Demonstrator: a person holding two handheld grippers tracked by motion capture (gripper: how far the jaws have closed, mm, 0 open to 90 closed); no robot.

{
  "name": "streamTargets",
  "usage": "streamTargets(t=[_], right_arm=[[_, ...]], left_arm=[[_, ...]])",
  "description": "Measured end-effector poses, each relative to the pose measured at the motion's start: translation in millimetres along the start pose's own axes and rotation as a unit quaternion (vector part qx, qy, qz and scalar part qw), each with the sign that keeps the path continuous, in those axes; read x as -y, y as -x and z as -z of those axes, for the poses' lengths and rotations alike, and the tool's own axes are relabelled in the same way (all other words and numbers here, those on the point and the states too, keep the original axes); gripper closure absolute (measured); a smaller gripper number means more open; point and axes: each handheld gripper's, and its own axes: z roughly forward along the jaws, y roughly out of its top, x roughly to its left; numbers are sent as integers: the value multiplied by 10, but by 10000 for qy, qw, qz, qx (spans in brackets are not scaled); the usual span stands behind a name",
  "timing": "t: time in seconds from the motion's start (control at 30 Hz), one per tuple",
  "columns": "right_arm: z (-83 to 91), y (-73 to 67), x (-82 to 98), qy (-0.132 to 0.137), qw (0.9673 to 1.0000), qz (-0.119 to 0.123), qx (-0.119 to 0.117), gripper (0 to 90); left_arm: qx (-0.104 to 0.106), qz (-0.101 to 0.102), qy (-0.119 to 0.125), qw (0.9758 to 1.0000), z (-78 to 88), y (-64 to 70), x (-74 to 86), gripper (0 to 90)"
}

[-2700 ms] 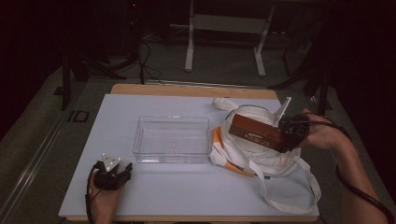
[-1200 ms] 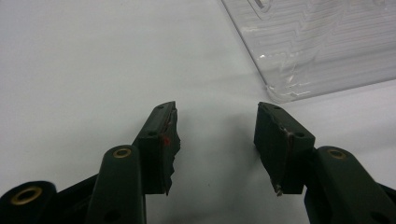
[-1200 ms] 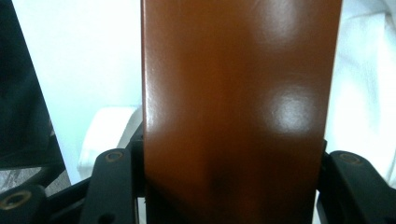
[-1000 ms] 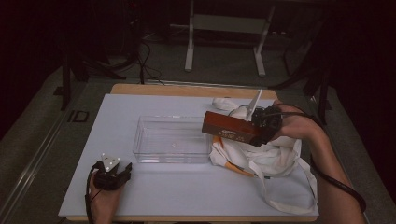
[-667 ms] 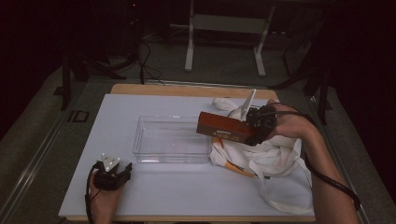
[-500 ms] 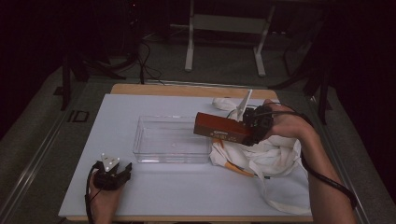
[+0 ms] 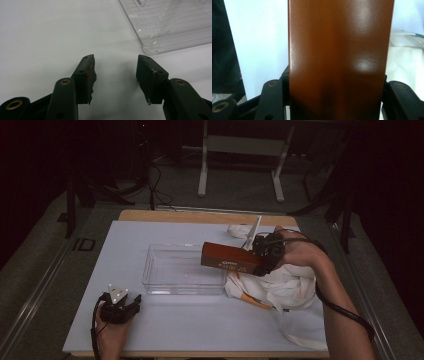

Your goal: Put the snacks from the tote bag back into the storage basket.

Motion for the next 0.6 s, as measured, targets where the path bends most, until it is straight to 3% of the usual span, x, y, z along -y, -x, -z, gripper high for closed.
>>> streamTargets(t=[0.6], right_arm=[[-67,-24,-183,-12,9998,173,-28,435]], left_arm=[[11,4,19,10000,2,-3,1,495]])
